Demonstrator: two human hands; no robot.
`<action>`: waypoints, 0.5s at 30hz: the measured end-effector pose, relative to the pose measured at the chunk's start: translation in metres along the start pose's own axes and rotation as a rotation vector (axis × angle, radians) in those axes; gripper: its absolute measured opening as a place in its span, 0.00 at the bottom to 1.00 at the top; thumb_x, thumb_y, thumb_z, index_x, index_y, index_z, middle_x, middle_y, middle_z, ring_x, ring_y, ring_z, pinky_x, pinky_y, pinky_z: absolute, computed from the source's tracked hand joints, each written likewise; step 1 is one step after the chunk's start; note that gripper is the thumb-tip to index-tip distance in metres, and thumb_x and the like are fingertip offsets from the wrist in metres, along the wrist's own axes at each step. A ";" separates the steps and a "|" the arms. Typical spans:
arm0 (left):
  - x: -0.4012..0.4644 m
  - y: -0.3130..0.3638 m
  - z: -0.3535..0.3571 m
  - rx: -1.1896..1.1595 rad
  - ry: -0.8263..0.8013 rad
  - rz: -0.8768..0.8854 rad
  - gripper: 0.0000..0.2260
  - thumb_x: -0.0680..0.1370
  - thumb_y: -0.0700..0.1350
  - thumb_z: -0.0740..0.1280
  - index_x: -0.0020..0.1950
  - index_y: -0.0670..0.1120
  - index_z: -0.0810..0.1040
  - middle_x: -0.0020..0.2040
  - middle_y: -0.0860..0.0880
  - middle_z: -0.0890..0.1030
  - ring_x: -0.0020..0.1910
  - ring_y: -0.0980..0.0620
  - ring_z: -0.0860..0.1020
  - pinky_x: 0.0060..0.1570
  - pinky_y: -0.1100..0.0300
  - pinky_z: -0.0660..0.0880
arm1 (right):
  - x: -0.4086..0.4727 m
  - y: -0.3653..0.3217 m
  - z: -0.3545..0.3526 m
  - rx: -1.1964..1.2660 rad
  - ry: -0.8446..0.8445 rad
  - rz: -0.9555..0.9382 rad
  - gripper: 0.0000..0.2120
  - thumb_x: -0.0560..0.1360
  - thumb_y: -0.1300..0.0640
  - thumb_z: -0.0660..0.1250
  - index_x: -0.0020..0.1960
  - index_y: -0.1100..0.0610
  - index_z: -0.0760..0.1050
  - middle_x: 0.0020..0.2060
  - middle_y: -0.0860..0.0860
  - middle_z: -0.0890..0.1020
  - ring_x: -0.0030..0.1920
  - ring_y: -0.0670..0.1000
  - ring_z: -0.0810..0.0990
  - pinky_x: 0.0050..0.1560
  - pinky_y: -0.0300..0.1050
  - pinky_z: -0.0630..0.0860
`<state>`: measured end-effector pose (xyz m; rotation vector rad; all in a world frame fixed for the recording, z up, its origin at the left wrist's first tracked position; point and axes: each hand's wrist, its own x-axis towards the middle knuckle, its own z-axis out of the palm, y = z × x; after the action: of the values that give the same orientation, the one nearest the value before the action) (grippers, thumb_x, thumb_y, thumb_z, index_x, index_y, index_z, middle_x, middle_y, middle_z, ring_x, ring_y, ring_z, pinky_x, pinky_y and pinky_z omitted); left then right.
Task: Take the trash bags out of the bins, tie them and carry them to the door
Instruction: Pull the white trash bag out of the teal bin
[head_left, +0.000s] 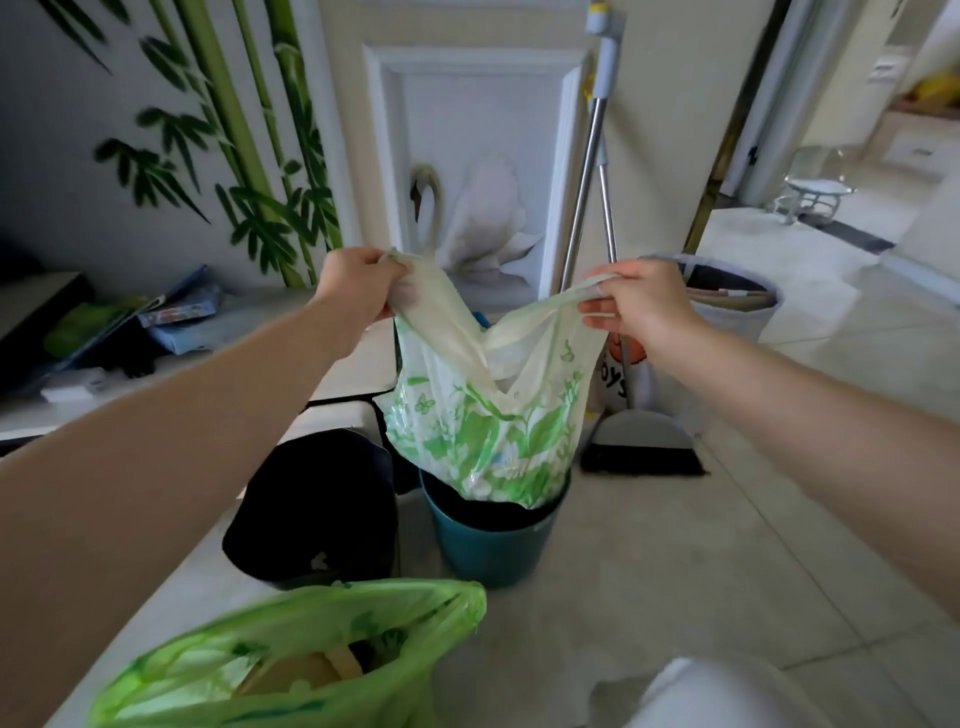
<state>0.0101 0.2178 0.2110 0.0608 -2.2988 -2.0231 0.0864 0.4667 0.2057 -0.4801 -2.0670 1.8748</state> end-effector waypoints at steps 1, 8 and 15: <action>-0.004 0.010 -0.003 -0.010 -0.002 0.012 0.06 0.77 0.39 0.67 0.41 0.46 0.80 0.40 0.47 0.80 0.38 0.52 0.80 0.41 0.58 0.81 | -0.005 -0.011 -0.002 0.007 0.003 -0.029 0.10 0.78 0.69 0.58 0.50 0.63 0.78 0.42 0.60 0.80 0.35 0.52 0.81 0.32 0.39 0.82; -0.041 0.067 -0.016 -0.037 -0.006 0.113 0.05 0.76 0.37 0.67 0.42 0.44 0.81 0.40 0.46 0.80 0.39 0.51 0.81 0.41 0.58 0.81 | -0.038 -0.062 -0.025 0.029 0.055 -0.192 0.13 0.75 0.69 0.59 0.38 0.58 0.79 0.37 0.57 0.81 0.29 0.51 0.82 0.33 0.41 0.80; -0.080 0.077 -0.013 -0.046 -0.106 0.098 0.05 0.76 0.37 0.67 0.41 0.44 0.80 0.43 0.45 0.81 0.44 0.47 0.81 0.48 0.53 0.82 | -0.073 -0.074 -0.052 -0.037 0.127 -0.274 0.15 0.73 0.68 0.57 0.38 0.56 0.80 0.36 0.57 0.80 0.30 0.51 0.80 0.33 0.42 0.79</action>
<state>0.0928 0.2218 0.2864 -0.1627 -2.2646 -2.0761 0.1721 0.4745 0.2841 -0.2974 -1.9745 1.6099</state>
